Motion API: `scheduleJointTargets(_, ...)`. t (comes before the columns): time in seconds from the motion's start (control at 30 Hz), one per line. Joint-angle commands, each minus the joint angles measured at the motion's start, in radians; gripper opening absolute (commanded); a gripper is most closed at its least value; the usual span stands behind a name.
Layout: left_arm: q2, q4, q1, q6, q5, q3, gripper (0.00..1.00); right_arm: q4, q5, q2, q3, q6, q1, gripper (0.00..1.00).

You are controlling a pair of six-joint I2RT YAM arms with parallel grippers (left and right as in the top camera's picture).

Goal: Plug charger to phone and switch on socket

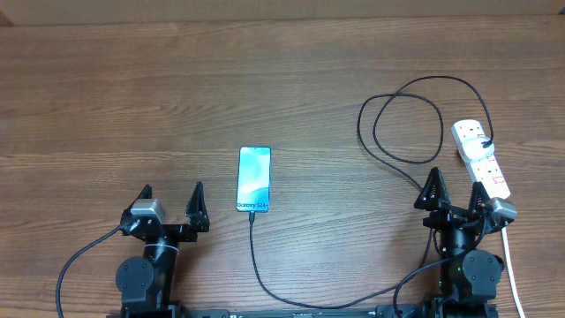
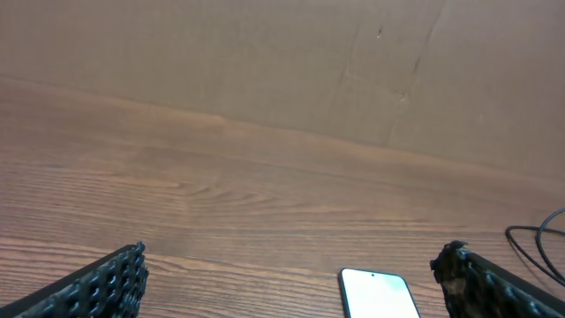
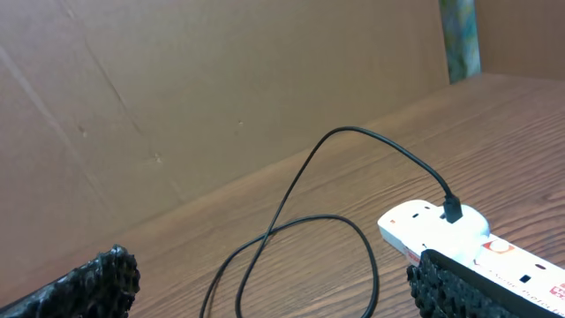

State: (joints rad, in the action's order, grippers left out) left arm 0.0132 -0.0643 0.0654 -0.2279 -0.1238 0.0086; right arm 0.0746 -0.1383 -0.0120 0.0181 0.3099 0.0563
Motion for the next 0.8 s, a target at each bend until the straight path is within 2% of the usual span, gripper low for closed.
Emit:
scheduleJointTargets(0.0,-0.009,-0.003,-0.005,0.026,0.003,-0.004,1.0,-0.005,0.0,0.009,-0.011,-0.023,-0.005,1.0)
scheduleJointTargets(0.27,-0.009,-0.003,-0.005,0.026,0.003,-0.004,1.0,-0.003,0.008,0.009,-0.011,-0.039,-0.004,1.0)
scheduleJointTargets(0.53,-0.009,-0.003,-0.005,0.026,0.003,-0.004,0.99,0.006,0.068,0.009,-0.011,-0.294,-0.004,1.0)
scheduleJointTargets(0.77,-0.009,-0.003,-0.005,0.026,0.003,-0.004,1.0,0.01,0.122,0.009,-0.011,-0.344,-0.004,1.0)
